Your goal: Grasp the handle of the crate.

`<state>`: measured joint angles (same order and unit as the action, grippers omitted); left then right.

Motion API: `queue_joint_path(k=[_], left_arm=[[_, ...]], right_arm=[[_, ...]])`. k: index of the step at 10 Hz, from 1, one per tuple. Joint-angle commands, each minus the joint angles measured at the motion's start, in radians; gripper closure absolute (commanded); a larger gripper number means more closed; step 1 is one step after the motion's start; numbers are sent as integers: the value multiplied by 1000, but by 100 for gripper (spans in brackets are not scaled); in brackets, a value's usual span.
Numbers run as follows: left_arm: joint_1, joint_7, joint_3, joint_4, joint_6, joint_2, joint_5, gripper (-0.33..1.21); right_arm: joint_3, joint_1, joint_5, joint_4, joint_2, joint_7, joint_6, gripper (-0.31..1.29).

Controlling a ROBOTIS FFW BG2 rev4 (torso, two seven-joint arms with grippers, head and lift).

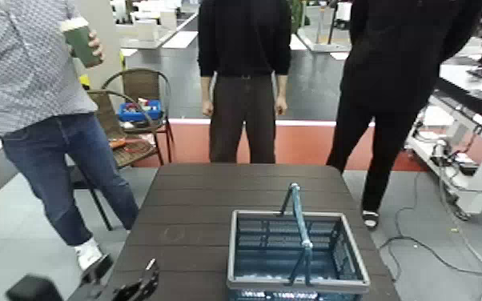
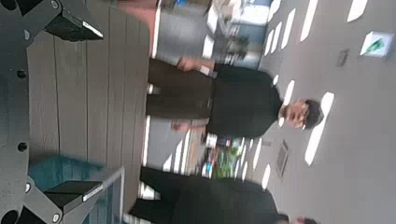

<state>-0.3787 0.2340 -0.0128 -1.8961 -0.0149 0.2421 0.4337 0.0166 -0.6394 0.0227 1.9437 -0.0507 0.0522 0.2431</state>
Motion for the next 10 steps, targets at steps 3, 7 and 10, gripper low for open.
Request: queue_joint_path(k=[3,7,10], left_arm=[[184,96,11,17,-373,26,273,16],[356,133,-33,131,-605,52,453,16],[509,153,-115,269,-728,51,616,16]], right_arm=[[-9,9,-1,-8,2,5,1,15],[-17,15,-1,-14,2,8,5,15],[-23,23,-1,-19,2,9,5,15]])
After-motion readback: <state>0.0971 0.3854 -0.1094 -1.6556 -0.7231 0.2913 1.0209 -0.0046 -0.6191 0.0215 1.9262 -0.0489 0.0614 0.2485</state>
